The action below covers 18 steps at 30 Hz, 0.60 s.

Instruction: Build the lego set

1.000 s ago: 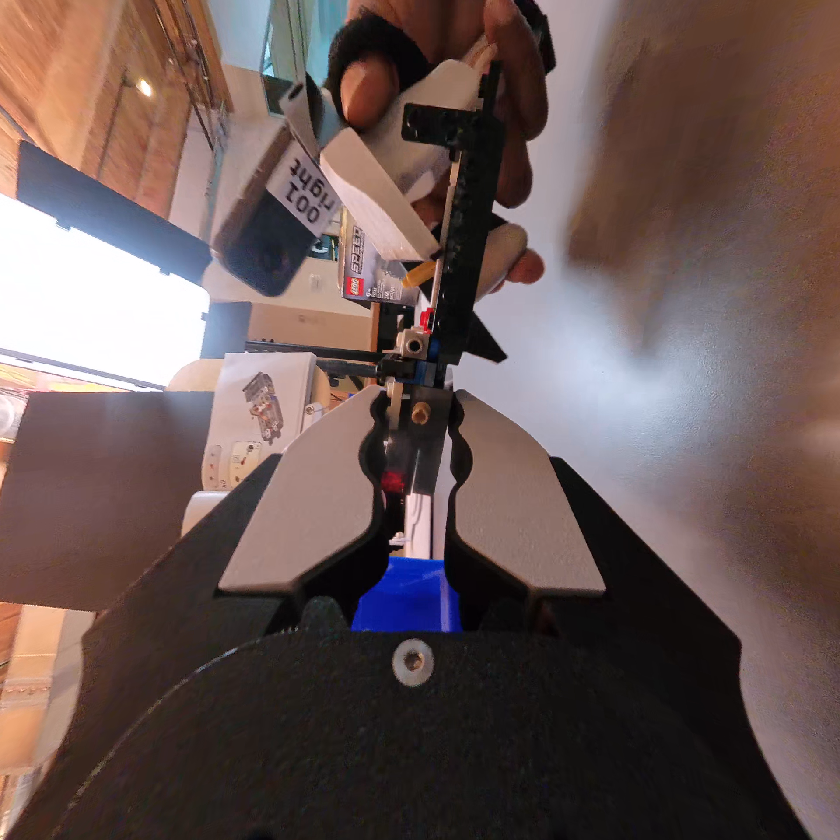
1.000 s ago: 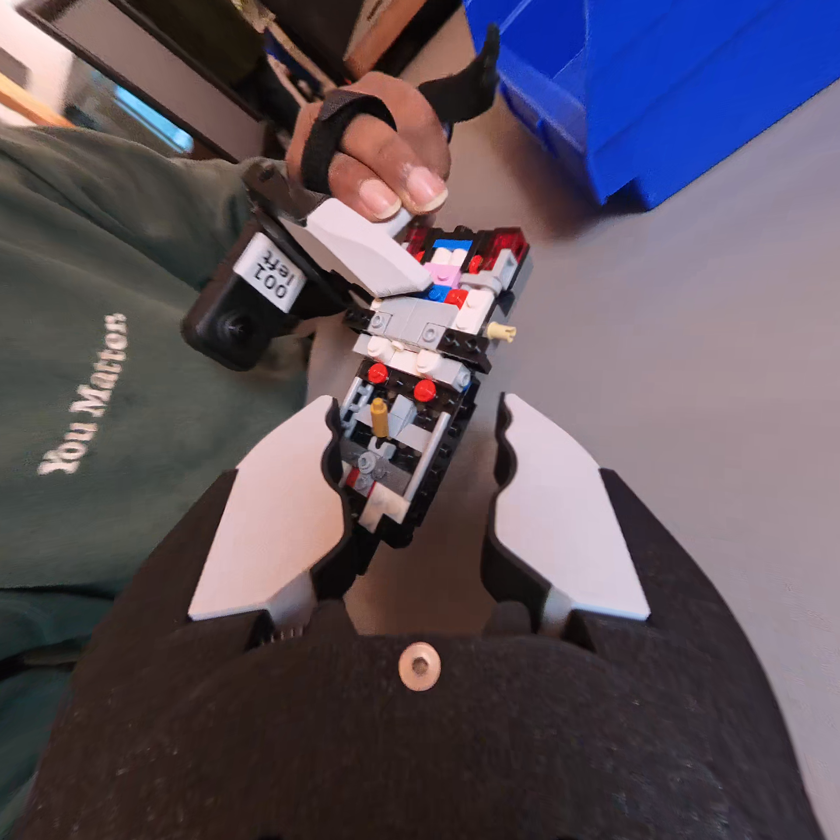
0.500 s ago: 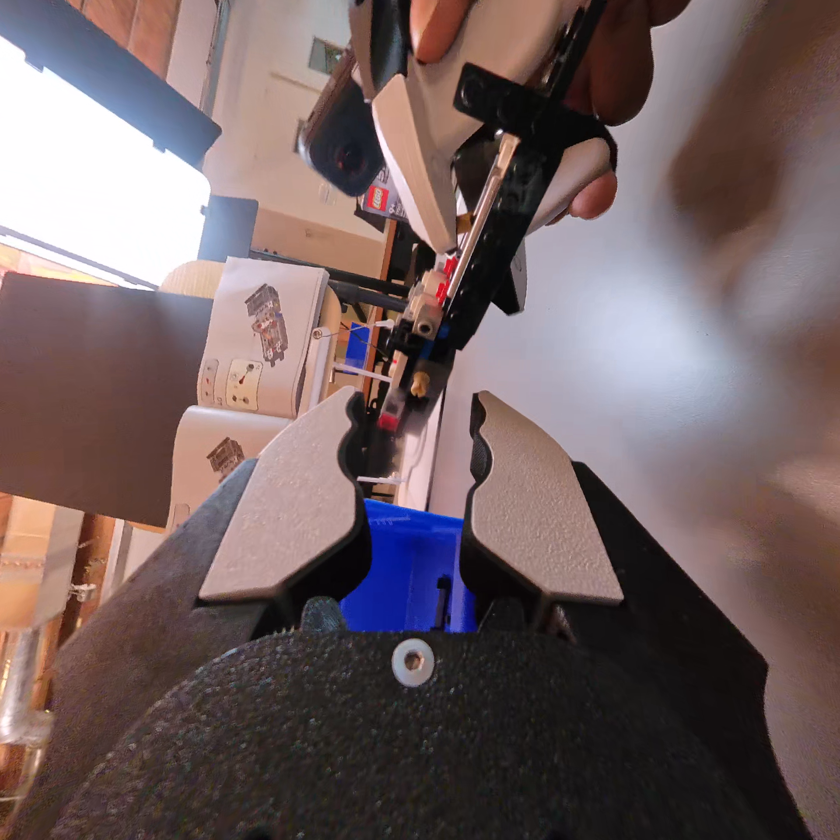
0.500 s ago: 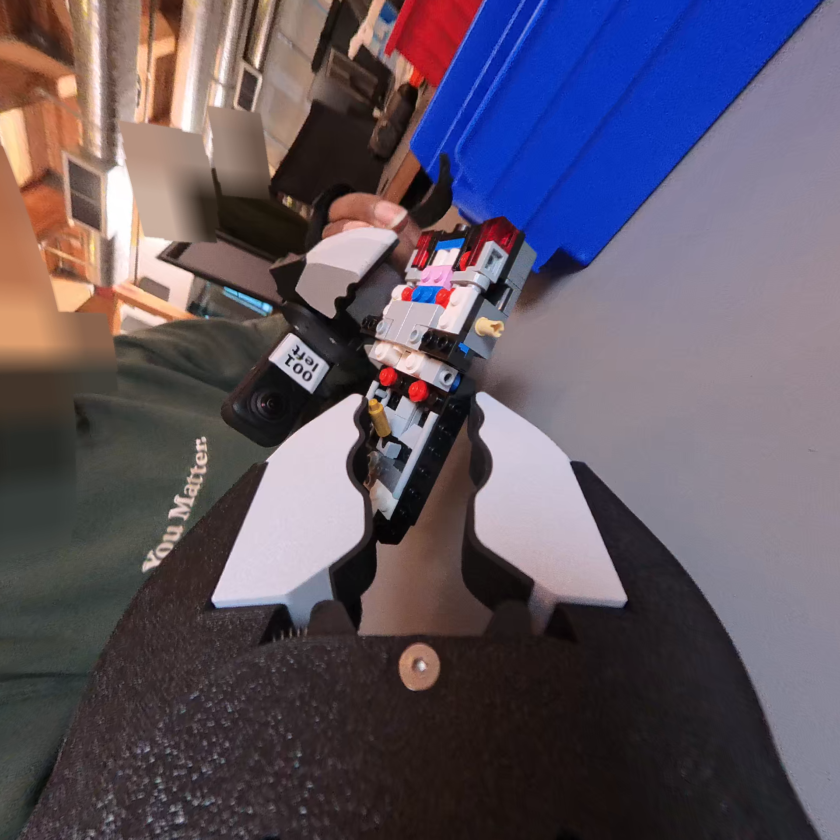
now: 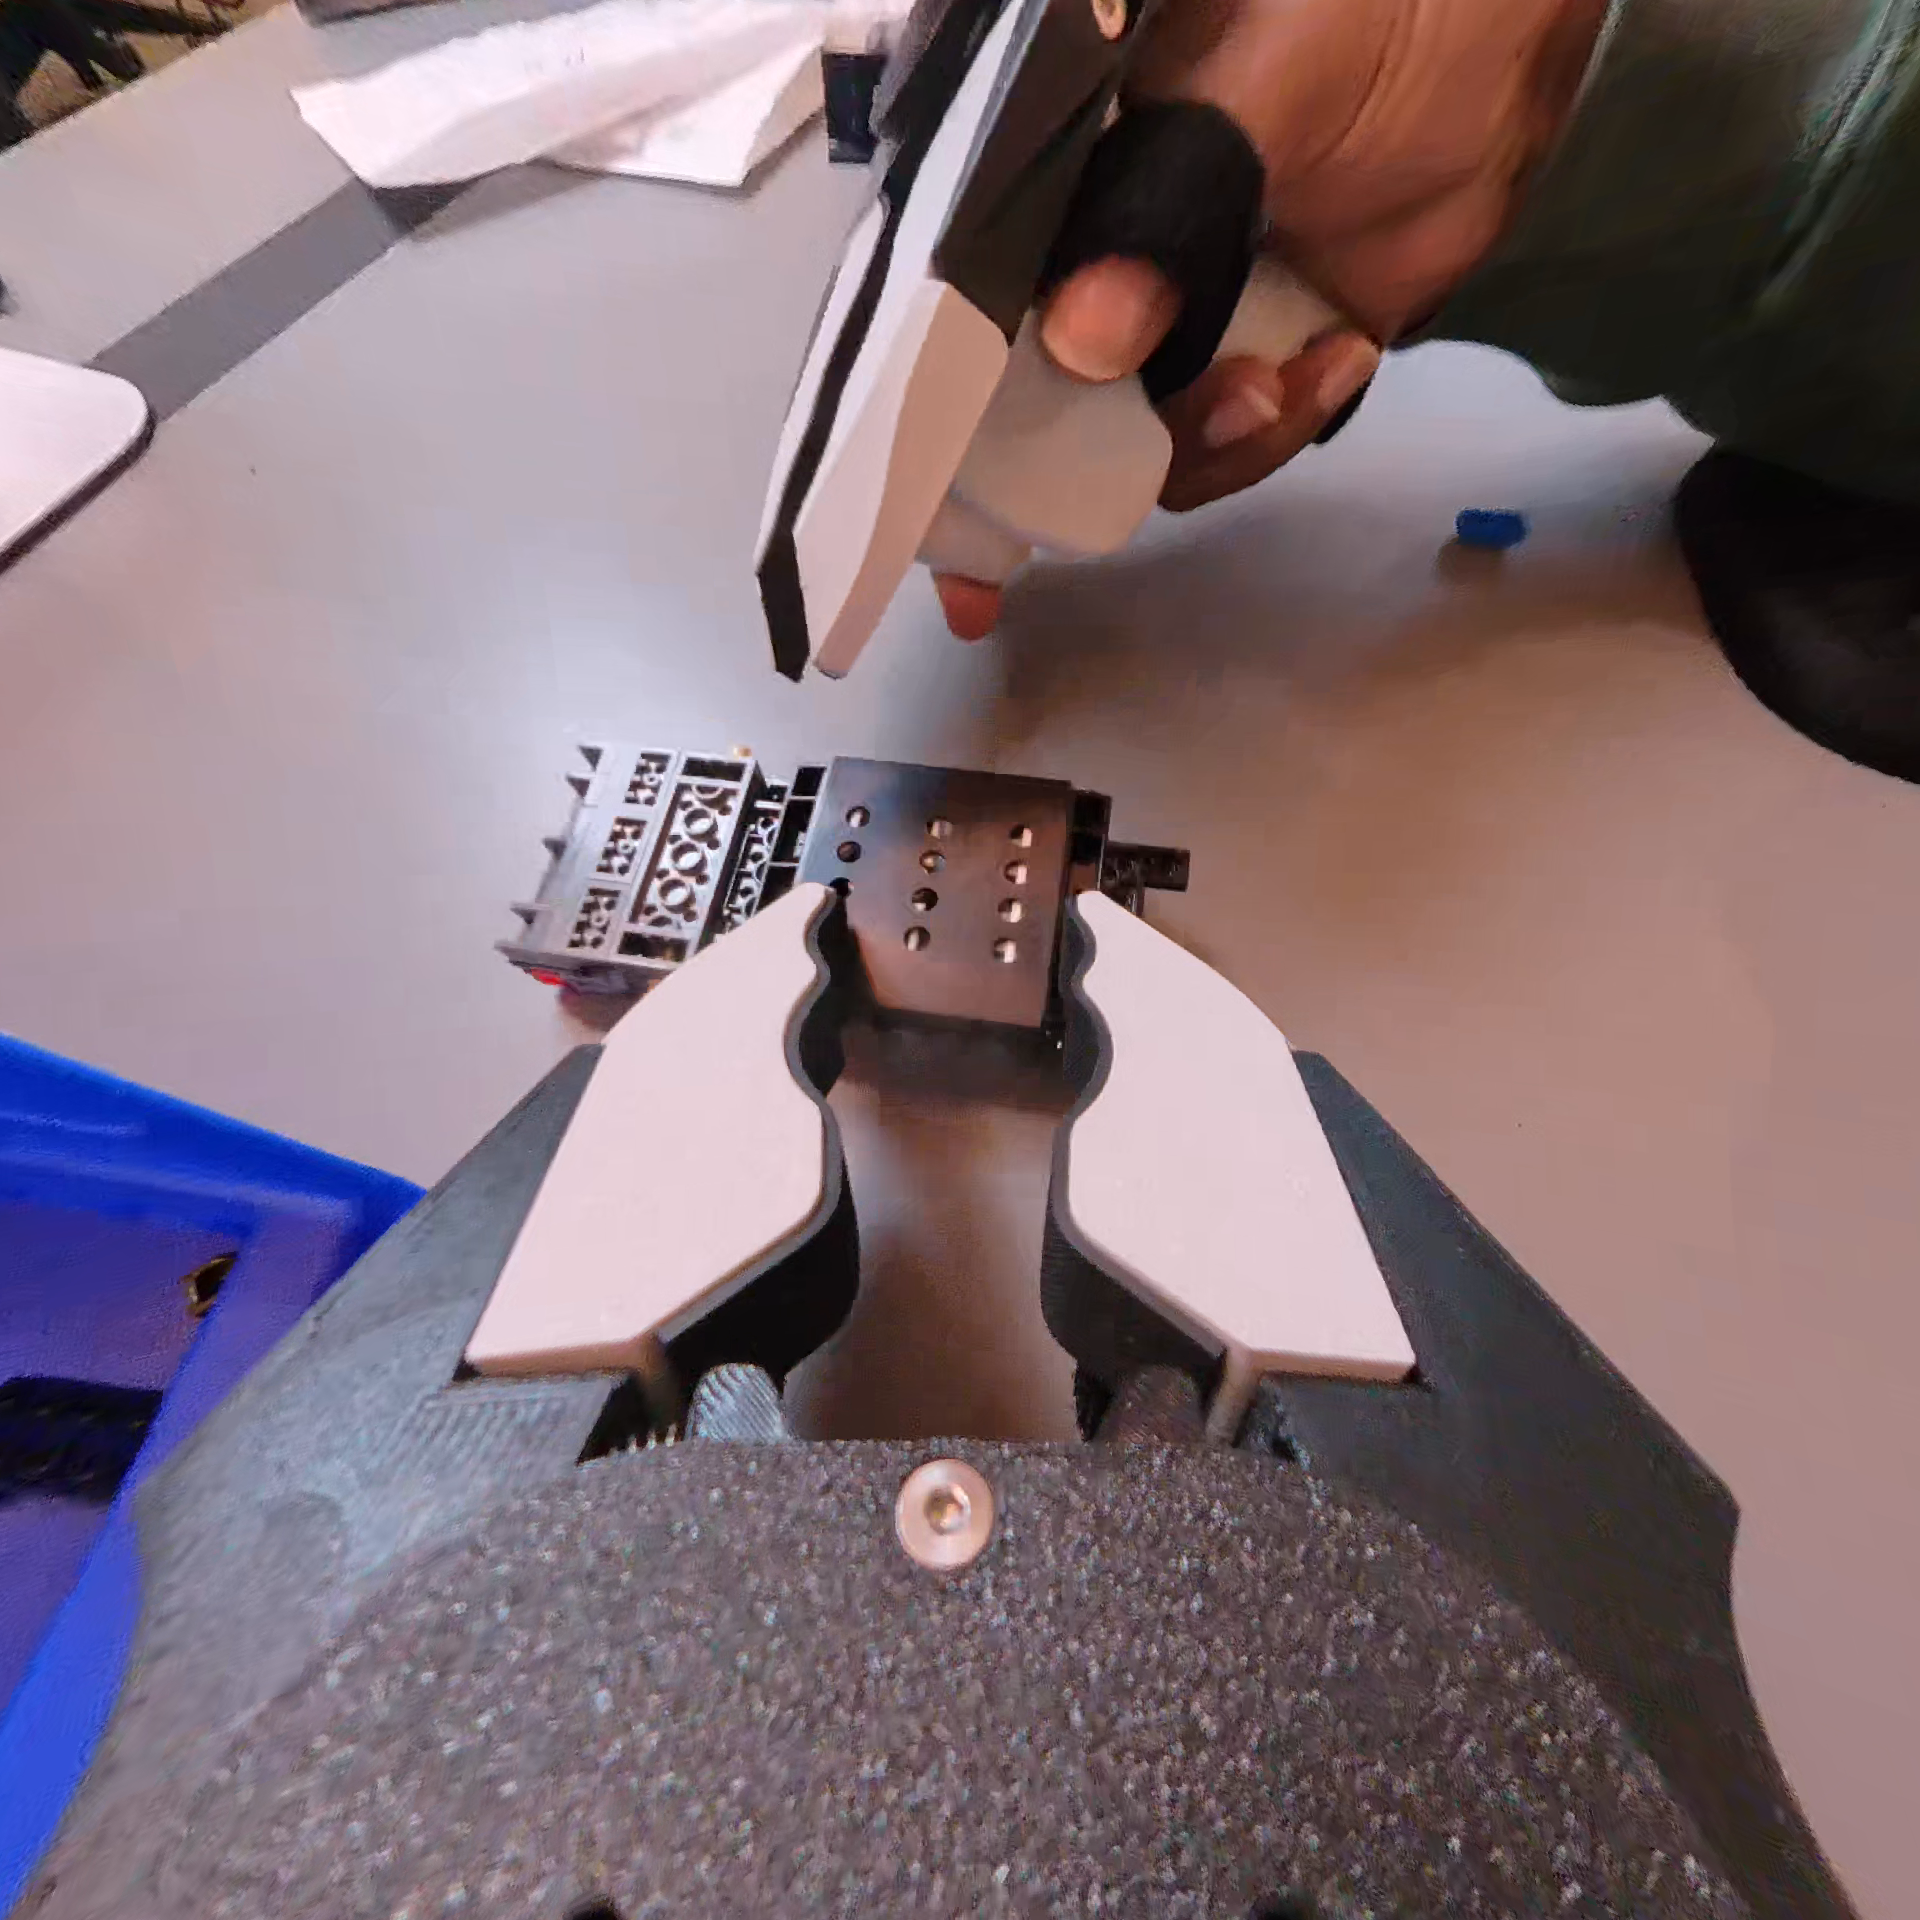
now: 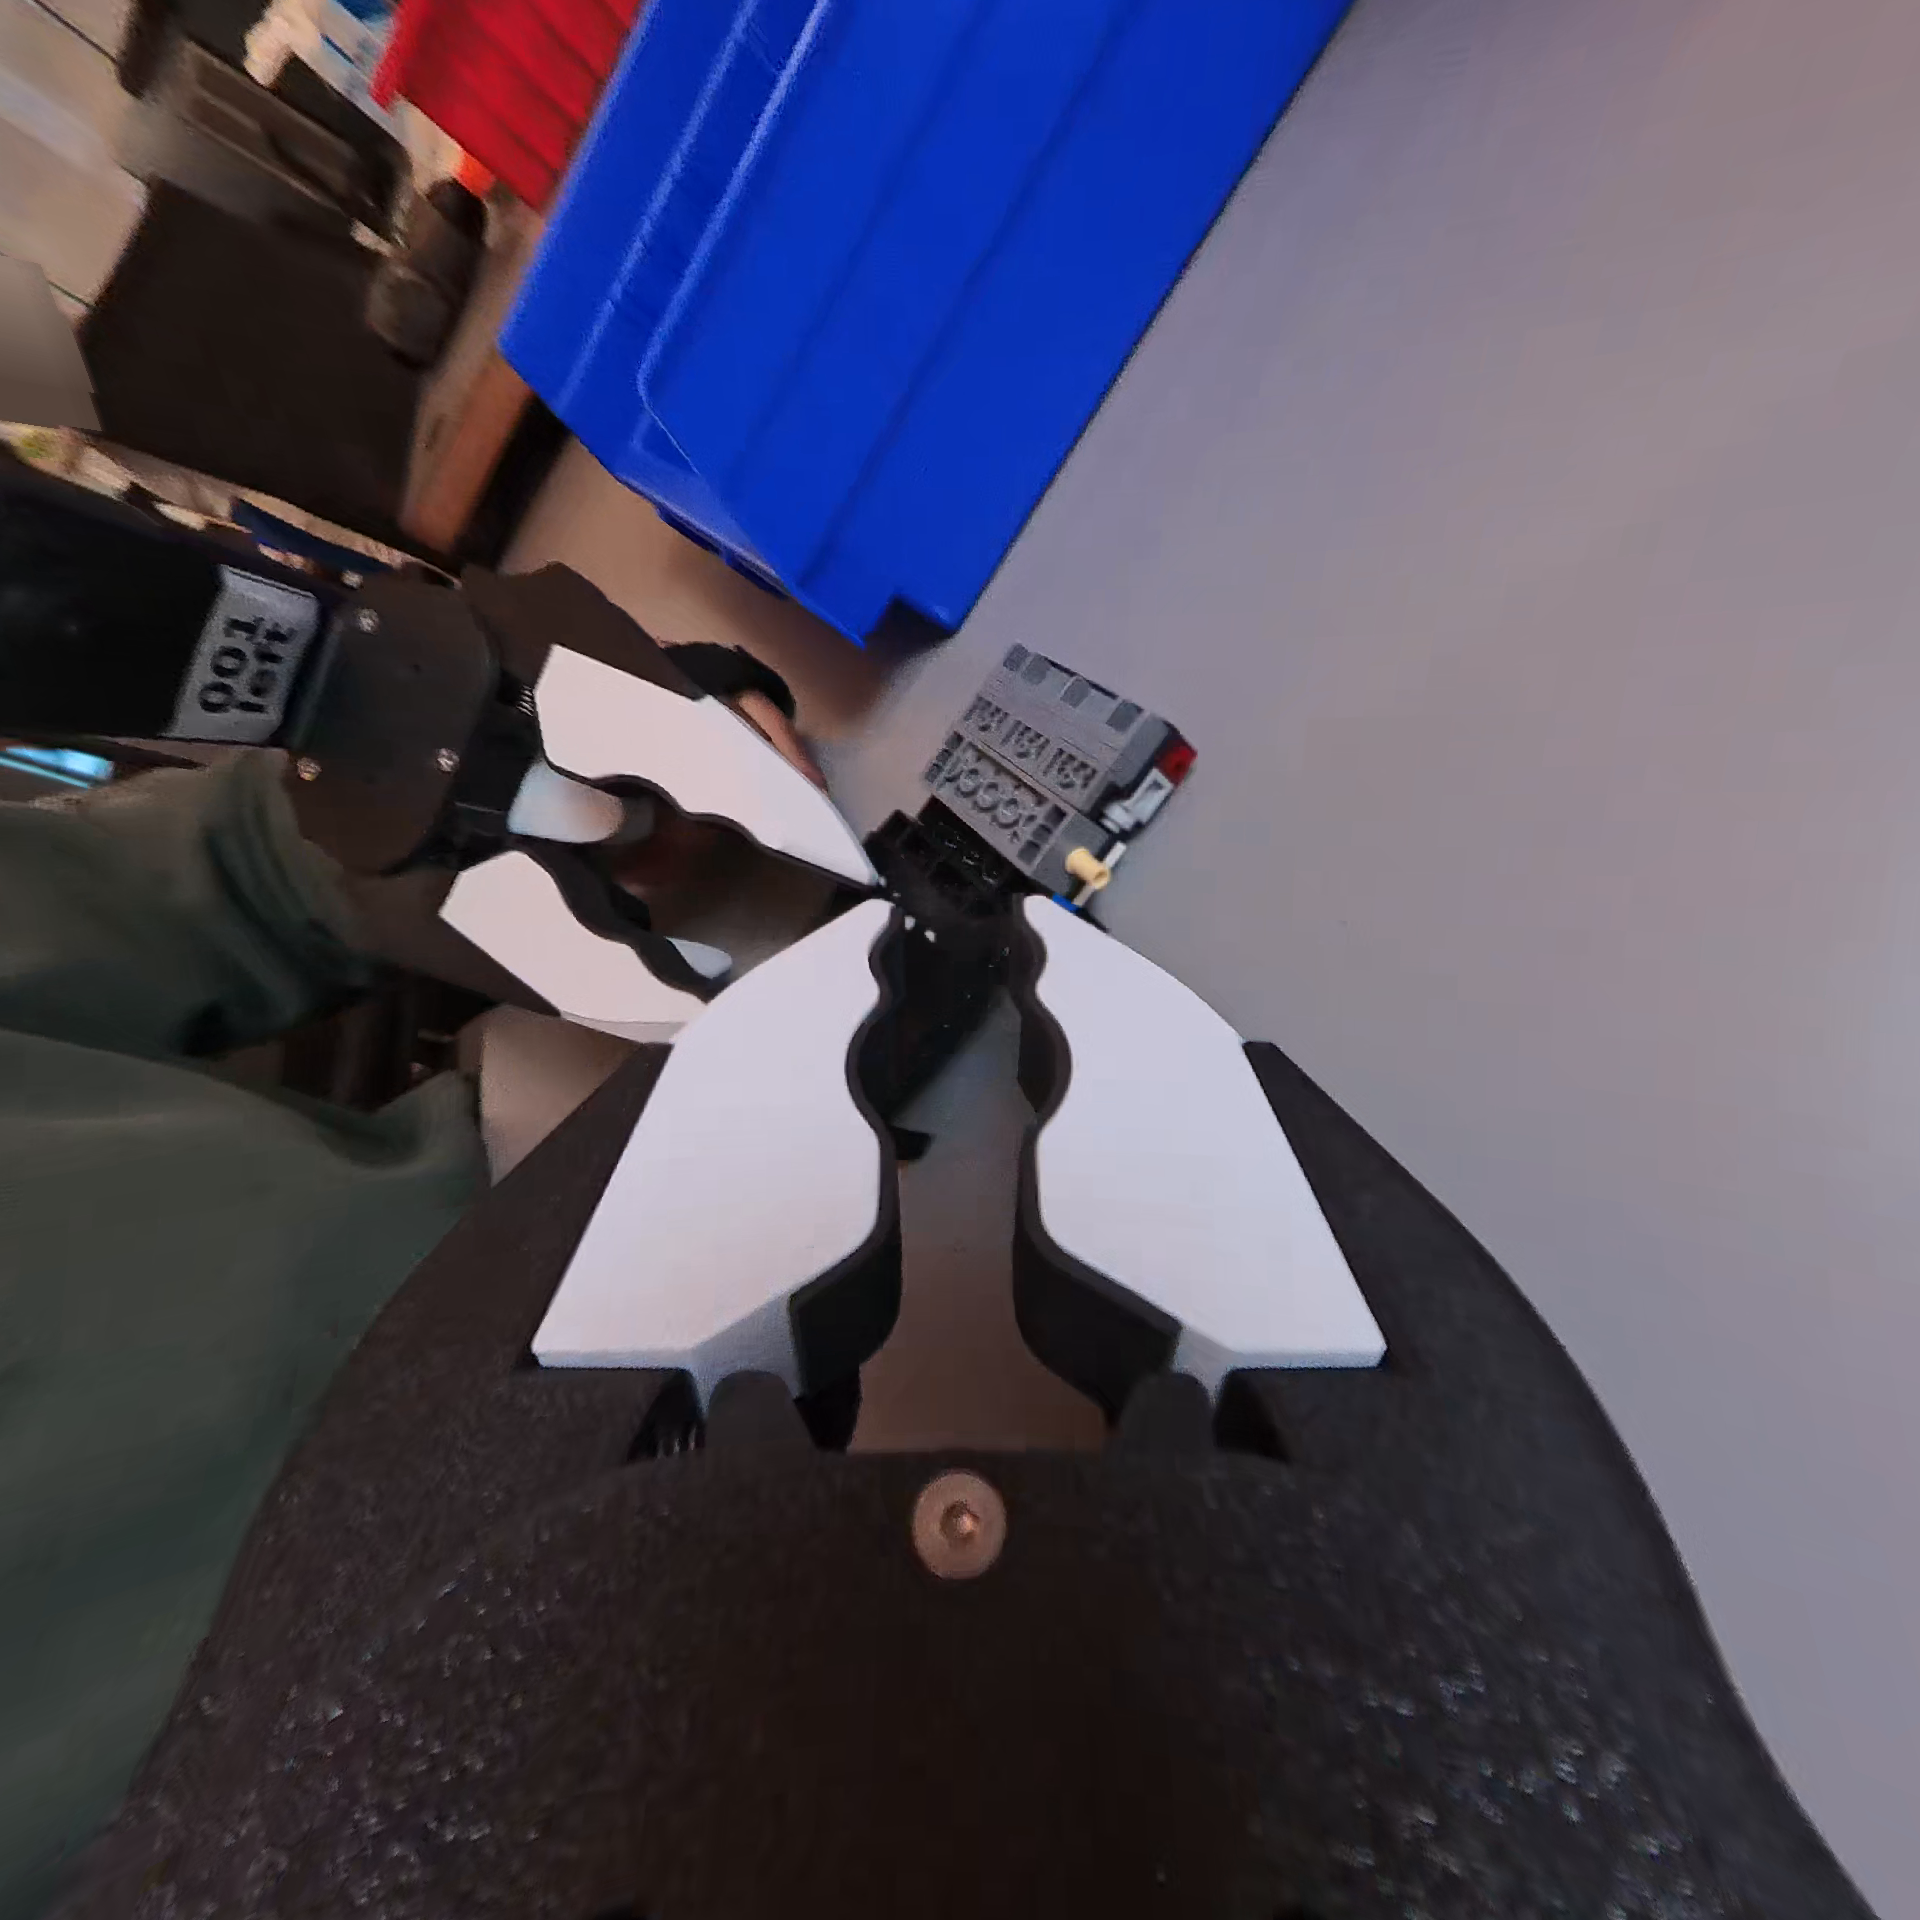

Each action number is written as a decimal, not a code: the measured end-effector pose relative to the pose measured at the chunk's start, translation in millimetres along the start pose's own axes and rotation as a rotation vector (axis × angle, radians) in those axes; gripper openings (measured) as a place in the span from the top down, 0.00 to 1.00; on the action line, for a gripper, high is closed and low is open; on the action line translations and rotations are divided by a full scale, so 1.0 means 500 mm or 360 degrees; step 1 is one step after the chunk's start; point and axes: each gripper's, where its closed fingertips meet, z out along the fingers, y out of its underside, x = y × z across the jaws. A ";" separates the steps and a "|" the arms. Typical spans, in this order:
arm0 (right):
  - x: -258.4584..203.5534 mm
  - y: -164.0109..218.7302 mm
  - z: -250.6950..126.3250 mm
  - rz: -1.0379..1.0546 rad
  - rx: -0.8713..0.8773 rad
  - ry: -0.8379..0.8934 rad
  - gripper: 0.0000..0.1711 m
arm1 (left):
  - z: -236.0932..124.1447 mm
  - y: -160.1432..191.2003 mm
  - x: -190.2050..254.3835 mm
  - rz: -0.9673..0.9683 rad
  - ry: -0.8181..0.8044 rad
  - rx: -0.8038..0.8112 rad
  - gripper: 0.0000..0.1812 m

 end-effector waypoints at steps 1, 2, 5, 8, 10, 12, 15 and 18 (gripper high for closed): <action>0.001 0.001 0.000 -0.0025 -0.0007 0.0022 0.89 | 0.000 0.003 0.000 -0.0004 0.0008 -0.0010 0.78; 0.001 -0.001 -0.001 -0.0035 -0.0005 0.0031 0.89 | -0.001 0.004 0.000 -0.0014 0.0015 -0.0015 0.79; 0.011 0.005 -0.005 -0.0122 -0.0056 0.0157 0.86 | -0.010 0.007 -0.003 0.0021 0.0007 -0.0048 0.79; 0.012 0.021 -0.003 -0.0228 -0.0176 0.0270 0.81 | -0.034 0.004 -0.014 0.0043 -0.0009 -0.0079 0.79; -0.008 0.039 0.002 -0.0236 -0.0265 0.0204 0.79 | -0.054 0.007 -0.024 -0.0010 0.0011 -0.0128 0.80; -0.015 0.061 0.010 -0.0211 -0.0366 0.0157 0.76 | -0.065 0.021 -0.022 -0.0096 0.0084 -0.0205 0.80; -0.021 0.081 0.031 -0.0140 -0.0424 0.0057 0.76 | -0.048 0.041 -0.015 -0.0204 0.0154 -0.0248 0.80; -0.030 0.073 0.044 -0.0094 -0.0383 0.0002 0.78 | -0.021 0.056 0.004 -0.0260 0.0222 -0.0269 0.80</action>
